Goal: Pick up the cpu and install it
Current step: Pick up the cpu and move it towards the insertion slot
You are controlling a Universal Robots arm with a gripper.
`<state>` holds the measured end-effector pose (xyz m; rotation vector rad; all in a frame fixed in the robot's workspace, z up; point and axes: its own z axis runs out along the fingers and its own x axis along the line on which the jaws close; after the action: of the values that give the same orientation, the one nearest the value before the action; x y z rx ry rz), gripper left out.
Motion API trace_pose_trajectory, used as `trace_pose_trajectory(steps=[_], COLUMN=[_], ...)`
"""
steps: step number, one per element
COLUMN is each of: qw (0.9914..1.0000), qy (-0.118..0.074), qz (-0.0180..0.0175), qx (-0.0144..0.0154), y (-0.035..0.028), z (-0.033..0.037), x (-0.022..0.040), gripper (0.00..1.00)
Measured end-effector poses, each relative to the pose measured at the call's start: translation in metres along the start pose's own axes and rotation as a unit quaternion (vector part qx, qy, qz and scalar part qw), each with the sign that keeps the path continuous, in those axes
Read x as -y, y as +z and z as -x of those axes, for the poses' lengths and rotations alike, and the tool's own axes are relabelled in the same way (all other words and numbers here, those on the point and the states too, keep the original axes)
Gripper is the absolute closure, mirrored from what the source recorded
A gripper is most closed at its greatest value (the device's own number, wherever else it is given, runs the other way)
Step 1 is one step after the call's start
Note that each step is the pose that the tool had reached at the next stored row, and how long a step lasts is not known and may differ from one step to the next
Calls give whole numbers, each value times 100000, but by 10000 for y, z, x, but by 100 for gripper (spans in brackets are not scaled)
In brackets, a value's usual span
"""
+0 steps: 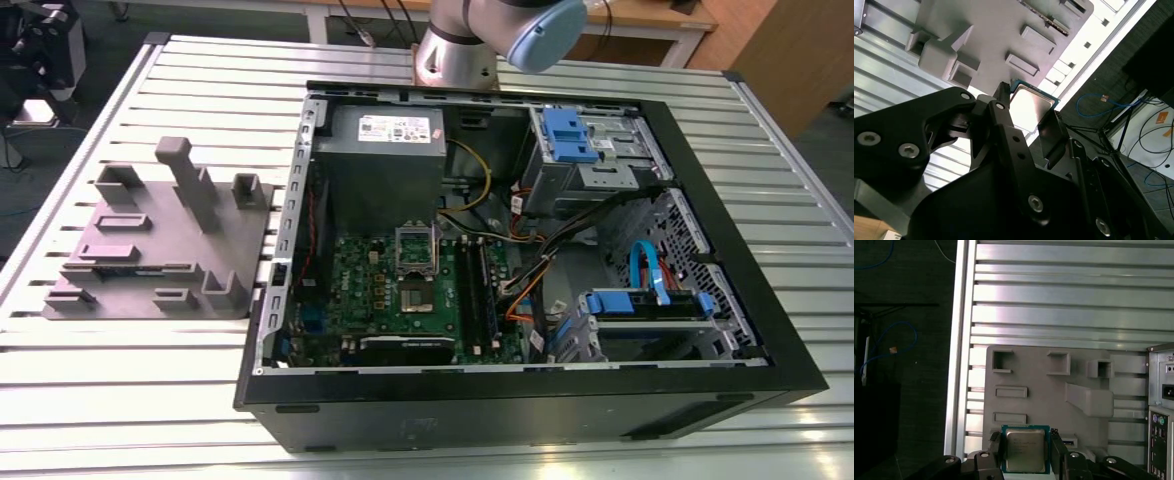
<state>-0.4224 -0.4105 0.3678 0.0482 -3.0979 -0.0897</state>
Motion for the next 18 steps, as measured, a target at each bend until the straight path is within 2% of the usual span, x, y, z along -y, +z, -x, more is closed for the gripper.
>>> trace_pose_trajectory(steps=[18], qw=[100000], qy=[-1], qz=[2], qx=[4], y=[-1], z=[37], x=[1], gripper=[53])
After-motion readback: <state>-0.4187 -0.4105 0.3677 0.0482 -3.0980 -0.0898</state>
